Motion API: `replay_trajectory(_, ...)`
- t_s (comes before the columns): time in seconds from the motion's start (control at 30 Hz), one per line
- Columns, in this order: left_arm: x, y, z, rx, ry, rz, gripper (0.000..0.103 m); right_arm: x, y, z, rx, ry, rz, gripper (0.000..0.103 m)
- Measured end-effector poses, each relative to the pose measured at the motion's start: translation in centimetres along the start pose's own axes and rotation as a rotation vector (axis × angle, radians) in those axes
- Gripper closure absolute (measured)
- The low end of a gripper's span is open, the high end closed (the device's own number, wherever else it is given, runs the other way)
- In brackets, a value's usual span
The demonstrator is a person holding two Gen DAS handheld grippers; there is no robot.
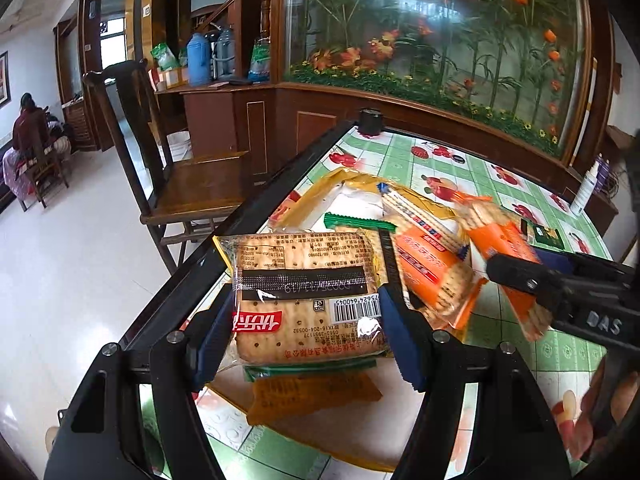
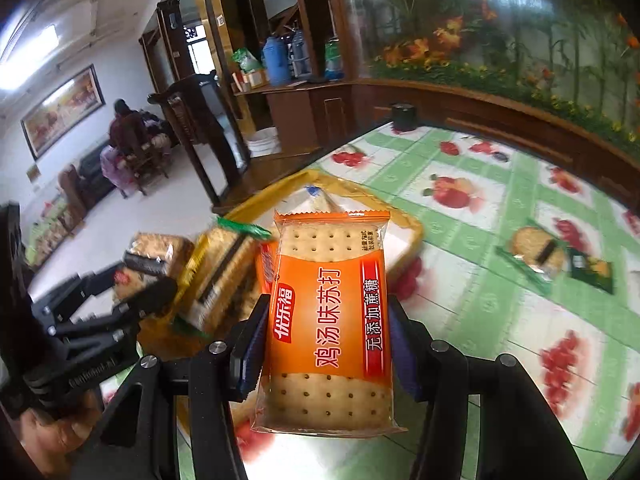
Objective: Organize snacks
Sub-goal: 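Lift and carry both held packs over the yellow-rimmed tray, then open both tools to drop the brown and orange packs into the tray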
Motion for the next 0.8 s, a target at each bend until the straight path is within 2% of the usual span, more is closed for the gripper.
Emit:
replay_trajectory(0.27,-1.7,0.6,0.1,0.016,-0.008,-0.005,0.033,-3.4,3.2,-0.3,-0.064,0.01,-0.032,0.048)
replay_trajectory(0.6,-3.4,1.7,1.7,0.065,0.001,-0.024,0.033,-7.3,6.0,0.8,-0.071,0.014,-0.053,0.048)
replay_trajectory(0.8,-3.4,2.6,2.4,0.074,0.007,-0.049,0.033,-8.1,8.2,1.6,-0.113,0.019,-0.113,0.045)
Point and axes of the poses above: each gripper's, at about its wrist camera, not at the fingertips, and y roughly the way its jaws point, z to its right, x to its underside, the point moved 10 cm from there along y, roughly the way its jaws point, and after that the axes turned 14 degrees about -z, right-handed, at the moved point
